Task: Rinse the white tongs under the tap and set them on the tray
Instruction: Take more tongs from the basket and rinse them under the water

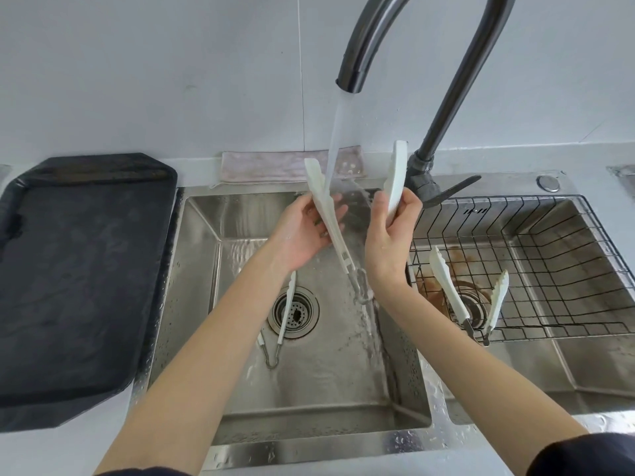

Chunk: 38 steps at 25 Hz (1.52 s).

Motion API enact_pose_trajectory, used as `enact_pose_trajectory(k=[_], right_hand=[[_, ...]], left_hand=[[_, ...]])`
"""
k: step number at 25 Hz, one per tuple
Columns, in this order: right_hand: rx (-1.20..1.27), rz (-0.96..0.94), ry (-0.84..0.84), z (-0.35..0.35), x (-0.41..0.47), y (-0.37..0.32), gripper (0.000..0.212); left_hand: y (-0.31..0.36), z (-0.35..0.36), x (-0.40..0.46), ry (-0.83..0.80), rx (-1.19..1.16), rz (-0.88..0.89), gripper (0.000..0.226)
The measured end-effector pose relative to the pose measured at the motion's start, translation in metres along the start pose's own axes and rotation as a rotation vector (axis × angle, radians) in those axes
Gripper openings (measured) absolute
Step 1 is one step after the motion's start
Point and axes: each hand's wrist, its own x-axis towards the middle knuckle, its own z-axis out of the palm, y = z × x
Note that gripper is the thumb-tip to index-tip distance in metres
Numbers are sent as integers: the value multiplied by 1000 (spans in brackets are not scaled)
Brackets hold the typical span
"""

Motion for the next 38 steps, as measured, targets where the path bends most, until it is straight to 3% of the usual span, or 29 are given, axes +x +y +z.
enact_pose_trajectory(k=[6,13,16,24,38], right_hand=[[119,279,-173,14,-3,11,36],[-41,509,-475,42,-9,46,23],[-120,629,-499,54,-20,67,36],[-277,863,-517,69,-43,120,38],[-512,920,-537,88,-48,180,43]], left_hand=[[-14,-31,-14,112,346,30,43],[-27,-98,-30,389,514,115,56],[-43,-129,-35,443,564,66,57],[-77,-175,-38,551,663,-107,60],[-95,-206,-18,601,614,-225,62]])
